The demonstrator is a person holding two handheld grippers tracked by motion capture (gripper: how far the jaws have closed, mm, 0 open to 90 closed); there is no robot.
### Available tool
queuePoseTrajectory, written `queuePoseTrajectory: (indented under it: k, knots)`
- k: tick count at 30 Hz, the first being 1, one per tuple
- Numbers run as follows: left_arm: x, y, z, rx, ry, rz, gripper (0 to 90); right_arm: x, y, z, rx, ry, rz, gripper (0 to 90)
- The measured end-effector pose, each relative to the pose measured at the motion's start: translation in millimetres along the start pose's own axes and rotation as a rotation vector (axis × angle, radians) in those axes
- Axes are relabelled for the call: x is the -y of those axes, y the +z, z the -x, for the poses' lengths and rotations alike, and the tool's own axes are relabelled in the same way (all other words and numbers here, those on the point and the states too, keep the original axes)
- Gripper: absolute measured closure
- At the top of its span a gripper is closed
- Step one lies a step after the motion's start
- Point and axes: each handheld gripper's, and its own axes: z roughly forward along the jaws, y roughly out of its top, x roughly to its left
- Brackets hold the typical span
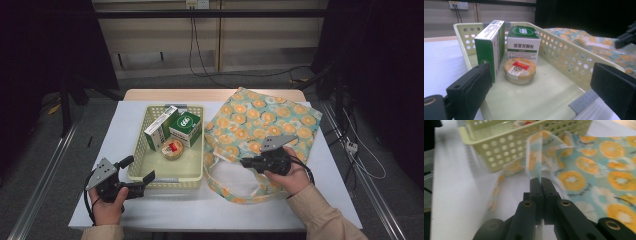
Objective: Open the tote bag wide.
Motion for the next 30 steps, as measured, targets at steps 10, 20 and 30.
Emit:
queuePoseTrajectory:
  k: [10,20,30]
  knots:
    - [0.1,-0.8,-2.3,0.0,-0.013,0.011,3.6,-1.2,-9.5,55.8,0.04,0.11,0.021,89.5]
    - [0.7,-0.4,-2.9,0.001,-0.011,0.003,3.7,8.7,-2.3,96.6,0.088,0.127,-0.002,89.6]
    - [1.3,-0.4,-3.3,-0.002,-0.015,0.002,3.7,20.8,9.5,121.0,0.126,0.181,-0.021,89.5]
